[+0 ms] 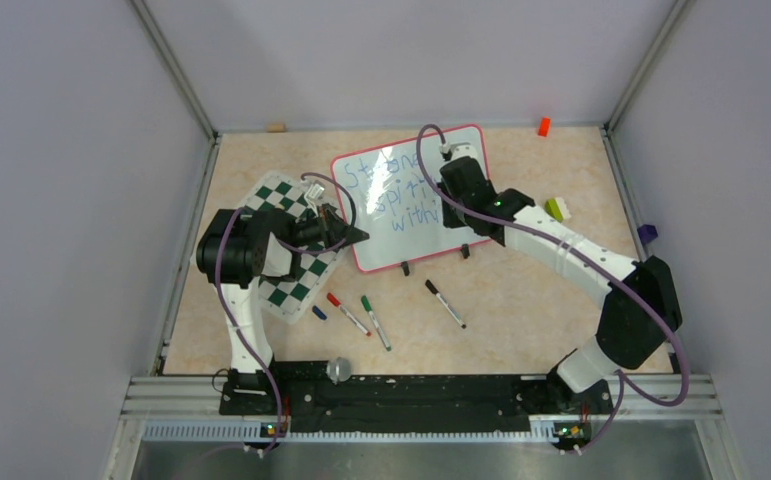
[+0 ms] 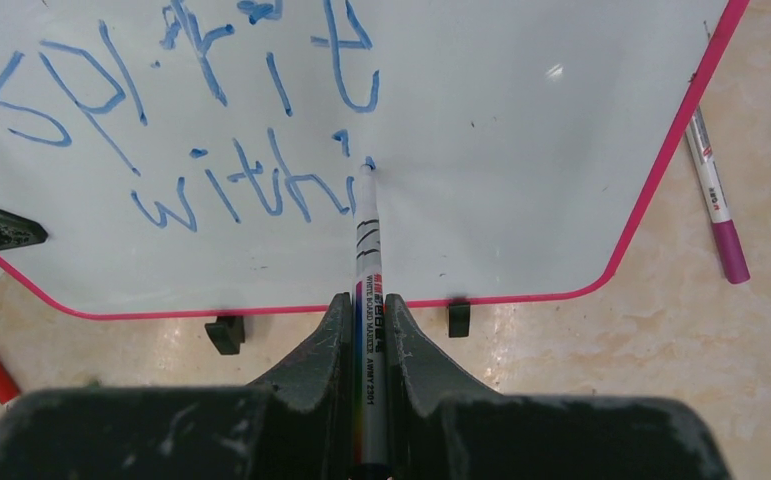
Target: Write a sentence on the whiteboard
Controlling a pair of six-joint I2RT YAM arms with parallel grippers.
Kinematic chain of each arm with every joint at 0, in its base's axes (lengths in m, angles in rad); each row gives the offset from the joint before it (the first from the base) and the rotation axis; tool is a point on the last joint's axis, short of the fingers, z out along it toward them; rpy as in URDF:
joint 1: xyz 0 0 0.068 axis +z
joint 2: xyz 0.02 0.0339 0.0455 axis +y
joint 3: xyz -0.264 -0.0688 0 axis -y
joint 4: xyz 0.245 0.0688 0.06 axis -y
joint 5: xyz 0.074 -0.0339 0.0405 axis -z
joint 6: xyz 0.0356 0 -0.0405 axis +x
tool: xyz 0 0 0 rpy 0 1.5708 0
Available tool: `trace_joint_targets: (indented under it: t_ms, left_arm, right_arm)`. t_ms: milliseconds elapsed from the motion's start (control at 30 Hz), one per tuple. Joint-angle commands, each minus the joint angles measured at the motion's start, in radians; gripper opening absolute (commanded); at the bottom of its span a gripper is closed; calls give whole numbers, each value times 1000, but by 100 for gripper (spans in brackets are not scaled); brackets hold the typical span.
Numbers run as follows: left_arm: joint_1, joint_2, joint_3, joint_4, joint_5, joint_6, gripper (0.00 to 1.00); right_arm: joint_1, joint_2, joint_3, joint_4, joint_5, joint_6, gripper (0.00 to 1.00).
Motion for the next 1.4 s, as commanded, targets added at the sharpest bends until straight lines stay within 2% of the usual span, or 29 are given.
trace_joint_targets:
  t_ms: [0, 667, 1367]
  left_arm:
    - [31, -10, -5, 83, -76, 72, 0]
    - [31, -10, -5, 83, -76, 72, 0]
    - [31, -10, -5, 83, -76, 72, 0]
  right_arm:
    - [-7, -19, -36, 19, -16, 18, 0]
    - [-10, 36, 95, 1, 13, -14, 0]
    - [-47, 36, 87, -18, 28, -9, 0]
